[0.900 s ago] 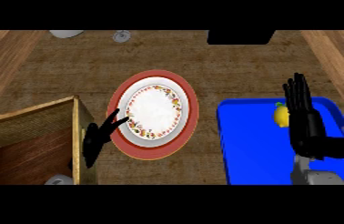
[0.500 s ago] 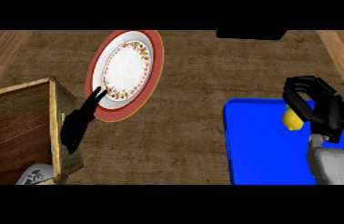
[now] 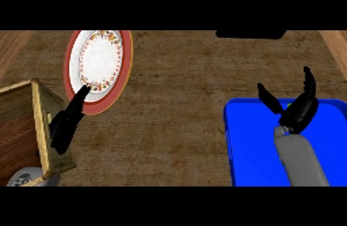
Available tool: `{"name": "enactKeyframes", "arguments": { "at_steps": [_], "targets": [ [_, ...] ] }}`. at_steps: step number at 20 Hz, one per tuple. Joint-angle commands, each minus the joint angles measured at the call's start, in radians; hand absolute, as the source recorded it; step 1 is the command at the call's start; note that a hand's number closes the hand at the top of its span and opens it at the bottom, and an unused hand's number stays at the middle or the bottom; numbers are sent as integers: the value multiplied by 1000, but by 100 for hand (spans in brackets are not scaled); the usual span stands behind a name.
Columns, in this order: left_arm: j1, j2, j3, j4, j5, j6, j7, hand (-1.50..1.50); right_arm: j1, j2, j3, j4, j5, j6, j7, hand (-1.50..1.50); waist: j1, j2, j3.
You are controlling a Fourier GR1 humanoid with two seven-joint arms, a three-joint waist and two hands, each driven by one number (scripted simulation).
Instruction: Pick the lemon from the tray and place it in the plate
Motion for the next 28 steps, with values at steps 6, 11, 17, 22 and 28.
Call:
{"name": "enactKeyframes", "arguments": {
  "at_steps": [6,11,17,22,28],
  "targets": [
    [67,-30,59,2,-37,3,-131,0,16,60,24,22,430,-138,341,-150,-44,-16,-3],
    [81,1,109,-51,-16,-46,-75,0,2,12,-26,86,579,112,594,-150,-38,-19,-5],
    [36,-45,124,-22,-54,-37,-70,0,-59,26,26,23,699,441,915,-150,-54,-19,-5],
    [71,-81,133,22,-84,-70,-153,0,-59,46,55,-161,726,652,1121,-150,-47,-13,0],
    [-11,-65,178,22,-97,-87,-77,0,21,5,31,-309,692,835,1187,-150,-46,-9,2]
  ]
}}
